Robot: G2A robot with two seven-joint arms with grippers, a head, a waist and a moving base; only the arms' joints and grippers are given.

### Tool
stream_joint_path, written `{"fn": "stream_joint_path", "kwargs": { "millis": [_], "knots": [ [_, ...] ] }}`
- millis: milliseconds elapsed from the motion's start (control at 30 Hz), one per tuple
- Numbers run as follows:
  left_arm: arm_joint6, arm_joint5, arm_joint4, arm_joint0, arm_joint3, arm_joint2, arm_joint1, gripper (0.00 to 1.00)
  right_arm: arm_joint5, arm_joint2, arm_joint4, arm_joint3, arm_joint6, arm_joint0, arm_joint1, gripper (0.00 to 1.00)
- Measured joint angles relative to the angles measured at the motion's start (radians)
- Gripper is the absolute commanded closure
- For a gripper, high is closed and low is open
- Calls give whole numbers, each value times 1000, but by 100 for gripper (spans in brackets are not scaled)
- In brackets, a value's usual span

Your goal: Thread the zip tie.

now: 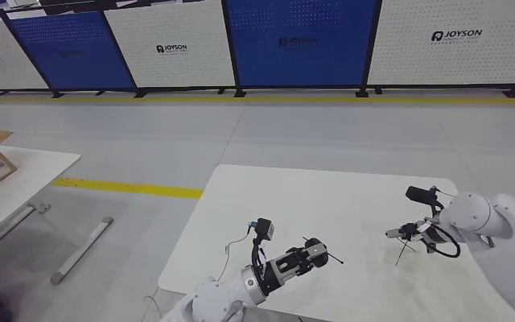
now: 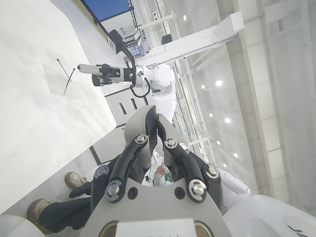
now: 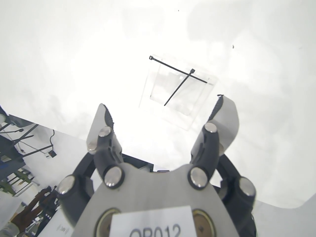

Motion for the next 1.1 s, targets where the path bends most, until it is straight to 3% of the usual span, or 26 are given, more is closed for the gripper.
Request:
{"fn": "stream_joint_path", "kwargs": {
  "millis": [100,433,1100],
  "knots": [
    [0,0,0,0,0,0,0,100,8,-17,-13,16,0,3,-2,59],
    [0,0,0,0,0,0,0,100,7,-88,0,63,0,42,-13,56],
    [0,0,0,0,0,0,0,100,7,-212,16,142,0,112,-34,69]
  ]
}}
